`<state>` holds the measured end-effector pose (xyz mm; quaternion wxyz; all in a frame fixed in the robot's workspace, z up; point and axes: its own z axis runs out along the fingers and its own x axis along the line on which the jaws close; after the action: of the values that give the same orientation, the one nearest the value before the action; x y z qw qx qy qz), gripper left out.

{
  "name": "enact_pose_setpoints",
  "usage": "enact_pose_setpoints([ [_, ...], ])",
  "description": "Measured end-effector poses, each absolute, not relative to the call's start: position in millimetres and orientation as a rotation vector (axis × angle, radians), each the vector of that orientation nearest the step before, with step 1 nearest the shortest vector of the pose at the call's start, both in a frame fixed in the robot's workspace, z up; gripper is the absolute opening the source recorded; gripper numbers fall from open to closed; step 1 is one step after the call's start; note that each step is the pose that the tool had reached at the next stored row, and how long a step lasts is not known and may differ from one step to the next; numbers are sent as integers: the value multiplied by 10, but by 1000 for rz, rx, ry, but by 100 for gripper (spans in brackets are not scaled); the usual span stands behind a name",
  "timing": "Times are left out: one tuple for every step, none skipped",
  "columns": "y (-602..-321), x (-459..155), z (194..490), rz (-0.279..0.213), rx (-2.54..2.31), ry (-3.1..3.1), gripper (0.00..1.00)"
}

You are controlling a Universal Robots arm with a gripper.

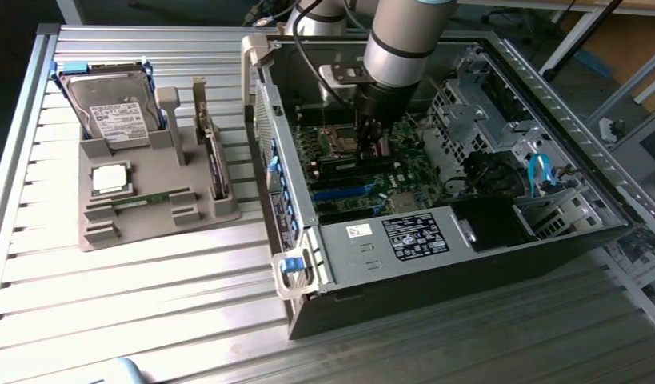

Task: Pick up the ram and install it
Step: 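Insert the ram into the slot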

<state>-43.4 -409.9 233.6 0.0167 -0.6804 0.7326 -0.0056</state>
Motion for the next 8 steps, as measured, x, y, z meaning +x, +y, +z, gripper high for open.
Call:
enact_pose_setpoints([
  [-4098, -434, 2331, -17, -2115, 2277, 14],
  [-4098, -434, 2326, -17, -2115, 2277, 14],
  [-4099, -434, 2322, -18, -2115, 2277, 14],
  [-4098, -434, 2318, -17, -2115, 2277, 14],
  [-4098, -434, 2314, -18, -2115, 2277, 14],
  [-4098, -434, 2310, -18, -2115, 2277, 14],
  [-4098, -434, 2306, -18, -2115, 2277, 14],
  [-4098, -434, 2301, -18, -2115, 2277, 14],
])
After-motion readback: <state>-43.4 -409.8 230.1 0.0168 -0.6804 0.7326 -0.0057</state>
